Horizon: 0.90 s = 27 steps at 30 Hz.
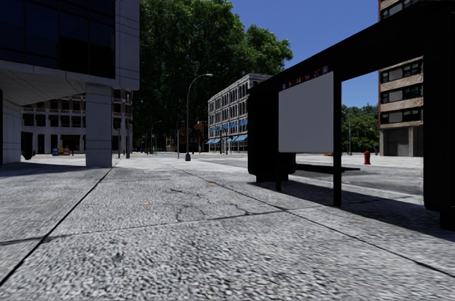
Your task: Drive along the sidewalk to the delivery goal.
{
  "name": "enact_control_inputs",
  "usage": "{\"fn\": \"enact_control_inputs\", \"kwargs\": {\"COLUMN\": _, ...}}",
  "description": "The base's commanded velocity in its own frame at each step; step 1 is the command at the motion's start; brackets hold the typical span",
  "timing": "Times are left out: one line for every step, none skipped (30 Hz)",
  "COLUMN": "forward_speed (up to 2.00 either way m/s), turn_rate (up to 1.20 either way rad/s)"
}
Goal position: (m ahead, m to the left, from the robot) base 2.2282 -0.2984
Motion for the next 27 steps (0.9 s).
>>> {"fn": "enact_control_inputs", "kwargs": {"forward_speed": 1.37, "turn_rate": 0.0}}
{"fn": "enact_control_inputs", "kwargs": {"forward_speed": 1.37, "turn_rate": 0.0}}
{"fn": "enact_control_inputs", "kwargs": {"forward_speed": 1.37, "turn_rate": 0.0}}
{"fn": "enact_control_inputs", "kwargs": {"forward_speed": 1.37, "turn_rate": 0.0}}
{"fn": "enact_control_inputs", "kwargs": {"forward_speed": 1.37, "turn_rate": 0.11}}
{"fn": "enact_control_inputs", "kwargs": {"forward_speed": 1.37, "turn_rate": 0.15}}
{"fn": "enact_control_inputs", "kwargs": {"forward_speed": 1.37, "turn_rate": 0.15}}
{"fn": "enact_control_inputs", "kwargs": {"forward_speed": 1.37, "turn_rate": 0.16}}
{"fn": "enact_control_inputs", "kwargs": {"forward_speed": 1.37, "turn_rate": 0.16}}
{"fn": "enact_control_inputs", "kwargs": {"forward_speed": 1.37, "turn_rate": 0.17}}
{"fn": "enact_control_inputs", "kwargs": {"forward_speed": 1.37, "turn_rate": 0.17}}
{"fn": "enact_control_inputs", "kwargs": {"forward_speed": 1.37, "turn_rate": 0.13}}
{"fn": "enact_control_inputs", "kwargs": {"forward_speed": 1.37, "turn_rate": 0.01}}
{"fn": "enact_control_inputs", "kwargs": {"forward_speed": 1.37, "turn_rate": 0.0}}
{"fn": "enact_control_inputs", "kwargs": {"forward_speed": 1.37, "turn_rate": 0.0}}
{"fn": "enact_control_inputs", "kwargs": {"forward_speed": 1.37, "turn_rate": 0.0}}
{"fn": "enact_control_inputs", "kwargs": {"forward_speed": 1.37, "turn_rate": 0.0}}
{"fn": "enact_control_inputs", "kwargs": {"forward_speed": 1.37, "turn_rate": 0.0}}
{"fn": "enact_control_inputs", "kwargs": {"forward_speed": 1.37, "turn_rate": 0.0}}
{"fn": "enact_control_inputs", "kwargs": {"forward_speed": 1.37, "turn_rate": 0.0}}
{"fn": "enact_control_inputs", "kwargs": {"forward_speed": 1.37, "turn_rate": 0.0}}
{"fn": "enact_control_inputs", "kwargs": {"forward_speed": 1.37, "turn_rate": 0.06}}
{"fn": "enact_control_inputs", "kwargs": {"forward_speed": 1.37, "turn_rate": 0.09}}
{"fn": "enact_control_inputs", "kwargs": {"forward_speed": 1.37, "turn_rate": 0.09}}
{"fn": "enact_control_inputs", "kwargs": {"forward_speed": 1.37, "turn_rate": 0.1}}
{"fn": "enact_control_inputs", "kwargs": {"forward_speed": 1.37, "turn_rate": 0.1}}
{"fn": "enact_control_inputs", "kwargs": {"forward_speed": 1.37, "turn_rate": 0.1}}
